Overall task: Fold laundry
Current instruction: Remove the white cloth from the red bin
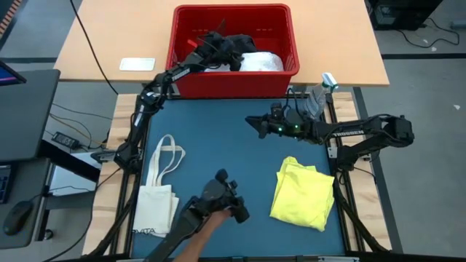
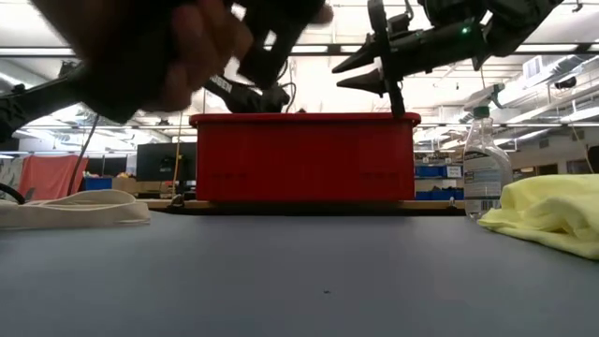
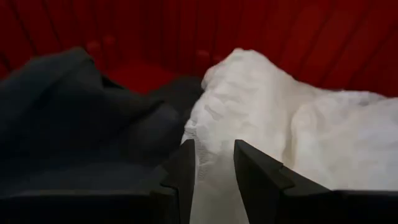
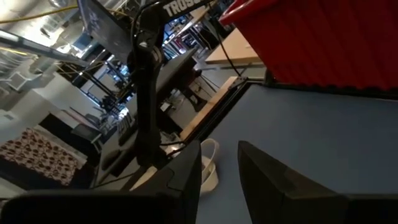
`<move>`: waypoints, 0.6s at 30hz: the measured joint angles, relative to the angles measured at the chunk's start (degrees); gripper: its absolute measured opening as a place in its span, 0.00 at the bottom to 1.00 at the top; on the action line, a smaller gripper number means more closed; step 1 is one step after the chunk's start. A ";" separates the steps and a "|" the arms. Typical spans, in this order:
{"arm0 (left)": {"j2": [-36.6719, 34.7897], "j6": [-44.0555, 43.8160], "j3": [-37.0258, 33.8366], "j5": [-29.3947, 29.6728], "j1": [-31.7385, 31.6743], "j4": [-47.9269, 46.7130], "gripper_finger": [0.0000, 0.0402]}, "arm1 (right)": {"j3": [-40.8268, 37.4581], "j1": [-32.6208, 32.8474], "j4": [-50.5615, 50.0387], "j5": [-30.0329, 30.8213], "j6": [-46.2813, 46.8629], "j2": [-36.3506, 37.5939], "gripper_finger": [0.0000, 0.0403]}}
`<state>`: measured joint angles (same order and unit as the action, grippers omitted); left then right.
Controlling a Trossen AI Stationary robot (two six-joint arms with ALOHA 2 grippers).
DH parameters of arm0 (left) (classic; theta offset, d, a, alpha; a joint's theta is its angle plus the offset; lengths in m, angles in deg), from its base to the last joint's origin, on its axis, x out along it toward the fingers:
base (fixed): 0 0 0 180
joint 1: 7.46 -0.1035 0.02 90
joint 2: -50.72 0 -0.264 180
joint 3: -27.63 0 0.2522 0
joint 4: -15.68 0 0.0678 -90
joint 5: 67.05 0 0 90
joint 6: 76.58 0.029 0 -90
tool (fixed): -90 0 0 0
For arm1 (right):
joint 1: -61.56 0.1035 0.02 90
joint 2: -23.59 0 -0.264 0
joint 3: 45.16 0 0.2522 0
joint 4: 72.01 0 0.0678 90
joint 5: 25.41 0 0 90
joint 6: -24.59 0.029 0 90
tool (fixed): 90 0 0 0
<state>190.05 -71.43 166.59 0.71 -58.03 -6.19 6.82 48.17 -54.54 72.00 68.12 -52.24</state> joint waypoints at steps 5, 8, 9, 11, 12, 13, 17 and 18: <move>1.37 0.50 0.05 0.05 0.11 -2.35 0.29 | 0.00 -1.02 0.00 -1.34 0.04 0.00 0.28; 1.35 1.37 0.07 1.72 0.22 -2.68 0.25 | 0.00 -1.33 0.04 -1.56 0.04 0.00 0.28; 1.35 1.88 0.08 1.87 0.22 -3.02 0.21 | 0.00 -1.33 0.00 -1.56 0.06 0.00 0.28; 1.35 1.98 0.08 1.88 0.24 -2.83 0.11 | 0.00 -1.33 0.01 -1.56 0.24 0.00 0.28; 1.35 1.90 0.08 1.88 0.22 -2.84 0.06 | 0.00 -1.34 0.02 -1.56 0.26 0.00 0.28; 1.35 1.47 0.08 1.85 0.22 -2.86 0.03 | 0.00 -1.34 0.00 -1.56 0.26 0.00 0.28; 0.81 0.82 1.29 0.51 0.26 -3.44 0.01 | 0.00 -1.33 0.01 -1.56 0.32 0.00 0.28; 0.64 1.33 2.25 0.44 0.28 -3.33 0.01 | 0.00 -1.33 0.00 -1.56 0.48 0.00 0.28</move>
<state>190.69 -70.10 168.83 1.16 -57.74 -9.52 6.82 46.84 -54.55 70.44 68.60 -52.24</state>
